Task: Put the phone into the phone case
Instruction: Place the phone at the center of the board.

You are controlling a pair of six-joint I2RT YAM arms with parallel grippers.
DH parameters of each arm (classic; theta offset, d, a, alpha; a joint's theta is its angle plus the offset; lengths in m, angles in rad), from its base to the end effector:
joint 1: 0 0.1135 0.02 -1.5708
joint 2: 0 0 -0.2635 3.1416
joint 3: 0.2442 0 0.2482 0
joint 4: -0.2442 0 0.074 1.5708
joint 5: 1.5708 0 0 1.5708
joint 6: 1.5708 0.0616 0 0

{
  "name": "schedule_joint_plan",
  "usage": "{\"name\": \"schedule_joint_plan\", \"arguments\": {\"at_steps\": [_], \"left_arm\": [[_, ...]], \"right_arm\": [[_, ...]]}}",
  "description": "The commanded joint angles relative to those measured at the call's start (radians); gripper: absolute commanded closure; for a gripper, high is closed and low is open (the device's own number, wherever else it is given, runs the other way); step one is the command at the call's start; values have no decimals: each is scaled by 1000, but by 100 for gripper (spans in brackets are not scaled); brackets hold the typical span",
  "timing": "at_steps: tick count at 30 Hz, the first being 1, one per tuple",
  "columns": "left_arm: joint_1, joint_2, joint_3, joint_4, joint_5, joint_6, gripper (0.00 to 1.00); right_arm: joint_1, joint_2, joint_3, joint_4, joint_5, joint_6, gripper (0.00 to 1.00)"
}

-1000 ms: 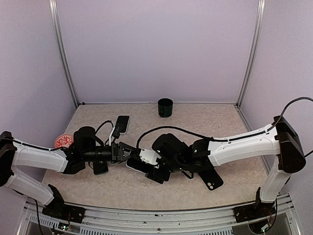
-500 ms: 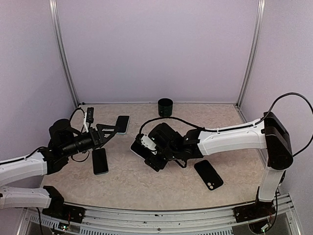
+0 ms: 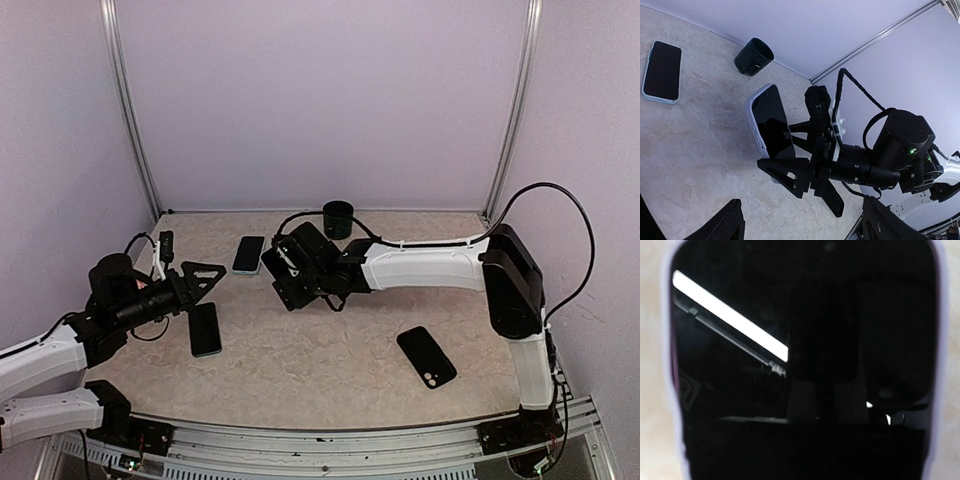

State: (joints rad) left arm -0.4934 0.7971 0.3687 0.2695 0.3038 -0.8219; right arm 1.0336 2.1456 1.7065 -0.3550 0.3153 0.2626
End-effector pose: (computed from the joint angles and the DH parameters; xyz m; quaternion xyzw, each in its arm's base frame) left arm 0.1771 -0.1162 0.2355 -0.0261 0.7582 -0.4831 0.4371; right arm 0.2721 0.4195 0.1920 -0.2886 0.8693 0.1099 0.3859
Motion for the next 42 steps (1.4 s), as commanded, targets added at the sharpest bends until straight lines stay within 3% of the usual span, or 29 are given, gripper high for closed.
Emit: {"name": "schedule_joint_plan", "arguments": {"at_steps": [1,5,9,16,21,37,42], "left_arm": [[10,-19,-19,-13,-9,0,21],[12,-26,-23,-12,-6,-5,21],[13,-32,-27,-15,-3,-9,21],[13,-56,-49,-15,1,-21,21],[13,-71,-62,-22,4,-27,21],[15,-84,-86,-16,-1,-30,21],[16,-77,-86,-13,0,-30,21]], "right_arm": [[-37,62,130,38,1,112,58],[-65,143,229,56,-2,173,59],[-72,203,272,154,-4,180,51],[-79,293,332,285,79,192,55],[-79,355,376,347,123,178,51],[-139,401,321,278,77,411,49],[-154,419,327,255,64,436,37]]}}
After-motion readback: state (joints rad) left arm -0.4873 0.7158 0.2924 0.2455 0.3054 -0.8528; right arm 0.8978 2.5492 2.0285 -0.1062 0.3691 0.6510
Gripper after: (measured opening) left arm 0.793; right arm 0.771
